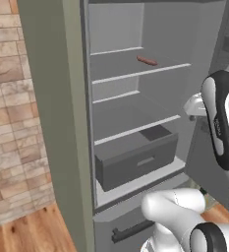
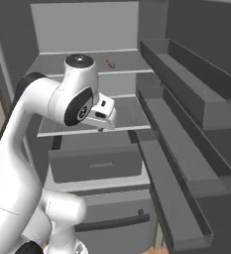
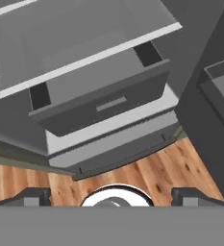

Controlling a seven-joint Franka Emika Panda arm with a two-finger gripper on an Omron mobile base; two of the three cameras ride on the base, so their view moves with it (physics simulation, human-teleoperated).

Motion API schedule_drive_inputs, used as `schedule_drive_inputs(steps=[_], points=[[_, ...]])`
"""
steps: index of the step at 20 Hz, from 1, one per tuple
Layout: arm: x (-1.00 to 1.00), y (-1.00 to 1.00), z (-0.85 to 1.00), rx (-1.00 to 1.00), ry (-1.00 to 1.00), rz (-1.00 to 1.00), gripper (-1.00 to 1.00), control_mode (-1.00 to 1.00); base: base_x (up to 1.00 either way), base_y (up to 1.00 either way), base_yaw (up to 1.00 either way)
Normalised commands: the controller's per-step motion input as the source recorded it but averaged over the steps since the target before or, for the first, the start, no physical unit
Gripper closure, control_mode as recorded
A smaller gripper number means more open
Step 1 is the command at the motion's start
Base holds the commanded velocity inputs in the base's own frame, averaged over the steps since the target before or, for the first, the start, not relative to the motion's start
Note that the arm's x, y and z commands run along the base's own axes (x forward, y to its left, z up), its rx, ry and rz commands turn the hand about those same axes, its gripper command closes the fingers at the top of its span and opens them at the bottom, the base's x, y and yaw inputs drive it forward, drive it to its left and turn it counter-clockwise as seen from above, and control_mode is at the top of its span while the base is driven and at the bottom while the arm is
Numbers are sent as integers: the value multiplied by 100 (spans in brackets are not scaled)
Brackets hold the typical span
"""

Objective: Move the hot dog bun to the plate on the dining table and place the condiment next to that plate. Then navigate to the fridge and take the sausage and place it on the plate as well.

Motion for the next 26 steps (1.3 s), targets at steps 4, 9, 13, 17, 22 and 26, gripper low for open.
schedule_drive_inputs(steps=[4, 9, 13, 17, 22, 26], points=[[0, 0, 0, 0, 0, 0, -100, 100, 93, -8, 25], [0, 0, 0, 0, 0, 0, -100, 100, 99, -13, 28], [16, 0, 7, -7, -13, 11, -100, -100, 41, -2, 13], [3, 3, 74, -29, -61, 18, -100, -100, 0, 0, 0], [40, 3, 63, -25, -44, 6, -100, -100, 0, 0, 0], [79, 0, 37, -1, -8, 2, -100, -100, 0, 0, 0]])
